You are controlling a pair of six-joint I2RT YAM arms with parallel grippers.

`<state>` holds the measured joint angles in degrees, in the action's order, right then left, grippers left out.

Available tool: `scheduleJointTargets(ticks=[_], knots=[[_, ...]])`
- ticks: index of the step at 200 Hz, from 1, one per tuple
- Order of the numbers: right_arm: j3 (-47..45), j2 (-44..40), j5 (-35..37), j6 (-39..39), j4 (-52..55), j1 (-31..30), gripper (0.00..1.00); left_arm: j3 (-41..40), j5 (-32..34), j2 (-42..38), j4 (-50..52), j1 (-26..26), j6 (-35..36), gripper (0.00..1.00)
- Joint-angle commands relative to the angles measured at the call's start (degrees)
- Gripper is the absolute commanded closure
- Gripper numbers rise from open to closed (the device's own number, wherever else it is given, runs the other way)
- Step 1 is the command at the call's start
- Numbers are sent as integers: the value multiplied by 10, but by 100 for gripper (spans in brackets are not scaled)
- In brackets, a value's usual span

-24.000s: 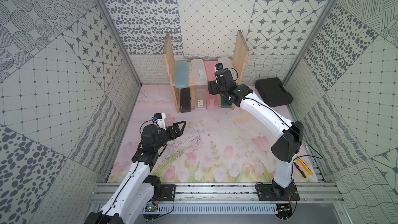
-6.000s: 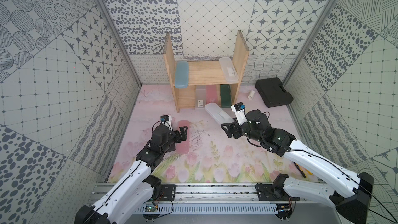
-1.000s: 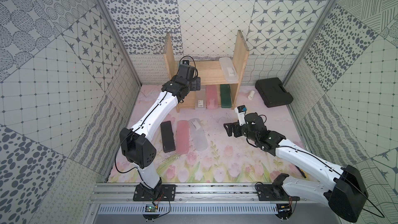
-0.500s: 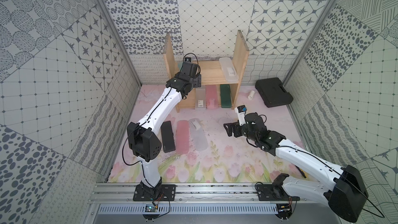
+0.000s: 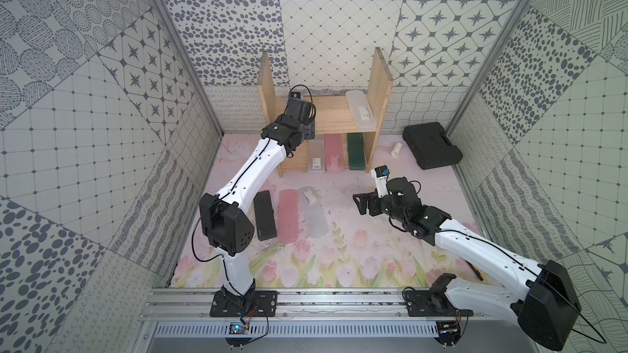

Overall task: Remove the pencil cases from the shelf
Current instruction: Pick up the pencil case from the shelf.

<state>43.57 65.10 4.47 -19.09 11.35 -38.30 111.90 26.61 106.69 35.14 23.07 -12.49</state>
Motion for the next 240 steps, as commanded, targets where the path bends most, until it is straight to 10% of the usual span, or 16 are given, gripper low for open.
scheduleJointTargets(ticks=[1, 134, 240], knots=[[-9, -11, -3, -7, -25, 3, 2, -11, -10, -15, 31, 0, -17, 24], [-17, -32, 22, -5, -24, 12, 2, -235, -37, -252, -53, 73, -43, 33], [-44, -82, 140, -3, -24, 21, 2, -485, 11, -427, -77, 245, -140, 34]])
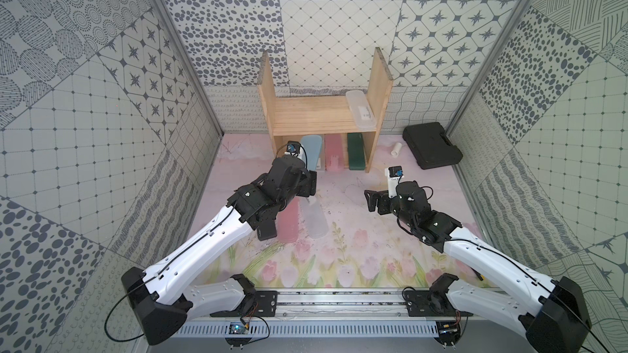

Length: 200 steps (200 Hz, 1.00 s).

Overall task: Remove the pencil cases from the shelf
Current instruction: Pick up the pencil case from the shelf, then place the pencil case at the center of the board.

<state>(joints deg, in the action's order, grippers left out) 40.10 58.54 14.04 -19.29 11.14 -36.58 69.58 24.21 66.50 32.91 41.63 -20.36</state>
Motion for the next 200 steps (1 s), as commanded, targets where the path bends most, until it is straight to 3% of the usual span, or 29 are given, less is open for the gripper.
scheduleJointTargets(ticks=[1, 51, 97, 147, 171, 200], knots=[[-9, -16, 45, -1, -22, 4, 2, -64, 36, -25, -55, 61, -63, 34], [-16, -28, 74, -4, -23, 8, 2, -153, 99, 2, -147, 160, -122, 34], [-23, -39, 95, -10, -22, 9, 2, -181, 177, 117, -253, 214, -176, 33], [-30, -59, 103, -14, -22, 13, 2, -177, 258, 248, -350, 249, -237, 33], [-31, -59, 99, -17, -22, 15, 2, -154, 308, 309, -350, 265, -272, 31], [-32, -60, 95, -17, -22, 17, 2, -128, 319, 374, -344, 268, -313, 31]])
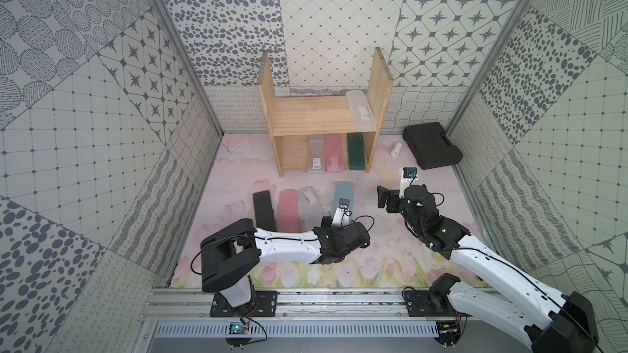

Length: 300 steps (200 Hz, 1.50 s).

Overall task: Remove the pencil cases from the shelf
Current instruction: Place the pencil case at the center of the board.

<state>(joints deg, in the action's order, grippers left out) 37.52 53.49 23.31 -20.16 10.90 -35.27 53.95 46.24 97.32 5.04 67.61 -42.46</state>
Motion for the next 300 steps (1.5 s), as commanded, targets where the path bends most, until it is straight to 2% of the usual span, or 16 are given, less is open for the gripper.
scheduleJointTargets(ticks=[1, 42, 83, 183, 268, 300], knots=[[-6, -10, 2, -8, -20, 4, 2, 29, 98, 67, -65, 9, -92, 31], [-8, -16, 1, -9, -19, 7, 2, 49, 106, 126, -61, 9, -140, 30], [-10, -17, -4, -11, -19, 10, 2, 49, 130, 151, -32, 9, -195, 29], [-9, -10, -14, -16, -20, 13, 2, -10, 149, 104, 71, 2, -299, 27], [-7, -1, -24, -15, -22, 14, 2, -51, 151, 58, 122, -4, -328, 26], [-7, 0, -25, -16, -24, 14, 2, -44, 140, 57, 111, -6, -291, 22]])
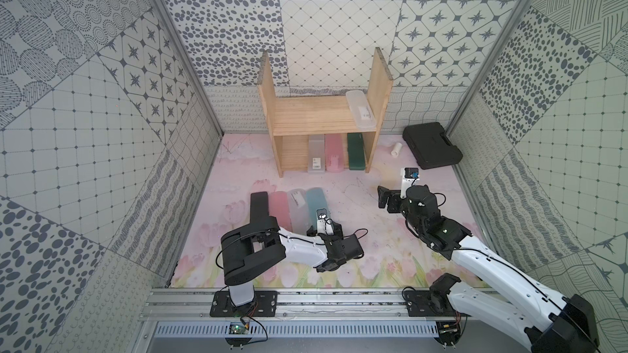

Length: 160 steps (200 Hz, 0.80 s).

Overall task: Remove the pencil cases from the shelf
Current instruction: Place the pencil case at the center of the board.

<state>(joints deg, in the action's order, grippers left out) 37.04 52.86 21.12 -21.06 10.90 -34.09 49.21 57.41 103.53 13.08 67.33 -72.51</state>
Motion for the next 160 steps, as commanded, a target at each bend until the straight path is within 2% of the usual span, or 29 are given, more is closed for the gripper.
scheduleJointTargets(ticks=[1, 30, 72, 114, 140, 160], knots=[[-2, 7, -3, -7, -24, 2, 2, 4, 28, -5, 30, -3, 11, 22], [-2, 8, -4, -7, -24, 2, 2, 15, 8, 11, 0, -3, 47, 22], [-2, 10, -6, -7, -25, 2, 2, 26, 0, 20, 1, -1, 62, 21], [-1, 9, -8, -6, -25, 2, 2, 28, -15, 18, 12, -2, 65, 13], [-1, 8, -9, -4, -25, 2, 2, 37, -22, 11, 26, -3, 70, 5], [1, 4, -15, -3, -22, 2, 2, 49, -26, -16, 36, -3, 101, 1]])
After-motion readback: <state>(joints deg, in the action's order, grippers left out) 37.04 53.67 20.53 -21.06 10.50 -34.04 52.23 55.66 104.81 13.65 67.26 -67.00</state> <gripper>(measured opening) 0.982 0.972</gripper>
